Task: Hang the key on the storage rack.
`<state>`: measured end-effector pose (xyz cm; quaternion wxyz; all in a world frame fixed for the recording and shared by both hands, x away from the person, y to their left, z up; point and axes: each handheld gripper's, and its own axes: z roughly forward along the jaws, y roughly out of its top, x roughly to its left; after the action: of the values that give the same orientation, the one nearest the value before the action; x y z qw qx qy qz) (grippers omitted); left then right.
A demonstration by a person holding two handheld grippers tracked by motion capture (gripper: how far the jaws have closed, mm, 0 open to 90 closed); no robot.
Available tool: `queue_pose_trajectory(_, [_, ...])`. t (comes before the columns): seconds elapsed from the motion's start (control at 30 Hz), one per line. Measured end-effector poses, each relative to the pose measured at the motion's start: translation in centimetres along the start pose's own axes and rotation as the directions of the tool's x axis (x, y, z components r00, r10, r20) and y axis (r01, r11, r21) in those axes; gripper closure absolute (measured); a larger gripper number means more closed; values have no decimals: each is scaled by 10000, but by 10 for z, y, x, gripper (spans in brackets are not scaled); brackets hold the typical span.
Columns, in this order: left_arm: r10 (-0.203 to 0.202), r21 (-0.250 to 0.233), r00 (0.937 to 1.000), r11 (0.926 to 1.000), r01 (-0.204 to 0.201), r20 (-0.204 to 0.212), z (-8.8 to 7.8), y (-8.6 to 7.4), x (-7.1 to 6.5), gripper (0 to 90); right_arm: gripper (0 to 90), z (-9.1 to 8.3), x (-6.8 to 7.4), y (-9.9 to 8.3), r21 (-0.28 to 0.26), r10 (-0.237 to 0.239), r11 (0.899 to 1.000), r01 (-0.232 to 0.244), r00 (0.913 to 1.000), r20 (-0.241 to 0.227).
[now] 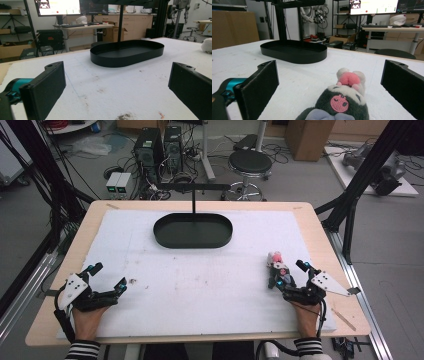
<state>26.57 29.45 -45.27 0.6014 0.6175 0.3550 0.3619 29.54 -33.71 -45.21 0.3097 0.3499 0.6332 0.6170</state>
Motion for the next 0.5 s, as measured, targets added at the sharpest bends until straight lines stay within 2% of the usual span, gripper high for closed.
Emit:
queue_pose_trajectory(0.1, [79,5,10000,10000,-79,-28,0,0,-1,17,4,0,-1,0,-4,102,9999,-102,9999,6])
queue_pose_trajectory(0.2, [-11,0,10000,10000,11,-28,0,0,0,17,4,0,0,0,48,-47,10000,46,10000,46])
queue_pose_trajectory(0.5, [-72,-58,10000,10000,71,-43,0,0,0,17,4,0,1,0,94,-55,9999,54,10000,80])
